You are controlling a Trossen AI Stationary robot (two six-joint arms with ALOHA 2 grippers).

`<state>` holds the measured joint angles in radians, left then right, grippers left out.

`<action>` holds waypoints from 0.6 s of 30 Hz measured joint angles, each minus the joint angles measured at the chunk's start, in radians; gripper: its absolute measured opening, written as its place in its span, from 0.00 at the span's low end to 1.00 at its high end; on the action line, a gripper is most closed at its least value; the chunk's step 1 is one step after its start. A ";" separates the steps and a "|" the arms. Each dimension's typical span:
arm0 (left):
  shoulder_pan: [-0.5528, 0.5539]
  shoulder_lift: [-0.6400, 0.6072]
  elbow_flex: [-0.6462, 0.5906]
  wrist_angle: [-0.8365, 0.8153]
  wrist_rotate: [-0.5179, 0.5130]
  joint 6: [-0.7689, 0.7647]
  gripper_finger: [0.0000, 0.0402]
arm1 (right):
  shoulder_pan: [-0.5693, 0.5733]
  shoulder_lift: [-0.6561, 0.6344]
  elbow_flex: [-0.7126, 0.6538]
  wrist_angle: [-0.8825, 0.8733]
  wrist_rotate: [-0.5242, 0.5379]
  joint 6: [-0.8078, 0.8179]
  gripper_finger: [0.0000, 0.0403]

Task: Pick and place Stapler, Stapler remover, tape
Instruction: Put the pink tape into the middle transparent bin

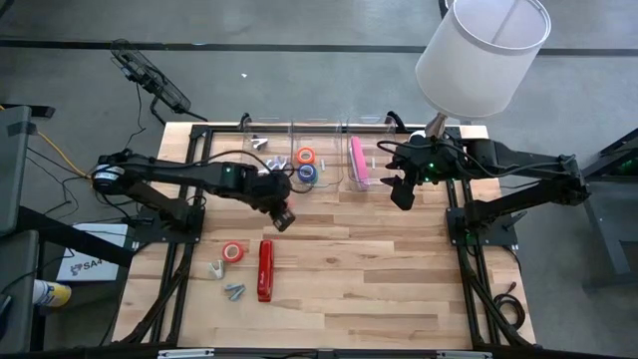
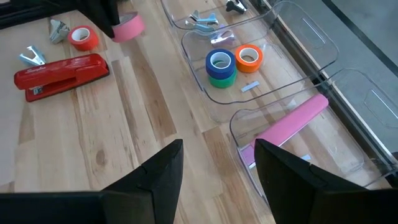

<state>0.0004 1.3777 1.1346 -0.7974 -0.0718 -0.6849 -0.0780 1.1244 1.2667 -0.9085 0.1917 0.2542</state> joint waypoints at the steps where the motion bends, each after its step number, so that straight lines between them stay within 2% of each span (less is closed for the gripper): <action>1: 0.002 0.000 0.007 0.031 -0.018 0.000 0.08 | 0.000 0.000 0.000 0.000 0.000 0.005 0.47; 5: 0.047 0.000 0.028 0.168 -0.048 -0.008 0.08 | 0.000 0.000 0.000 0.000 0.000 0.015 0.47; 10: 0.141 0.000 0.032 0.290 -0.037 -0.022 0.08 | 0.000 0.000 0.000 0.000 0.011 -0.008 0.47; 18: 0.303 0.020 0.032 0.354 0.046 -0.029 0.08 | -0.001 0.000 0.000 0.024 0.180 -0.004 0.47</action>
<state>0.3038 1.3977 1.1667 -0.4431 -0.0257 -0.7136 -0.0788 1.1247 1.2667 -0.8844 0.3715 0.2504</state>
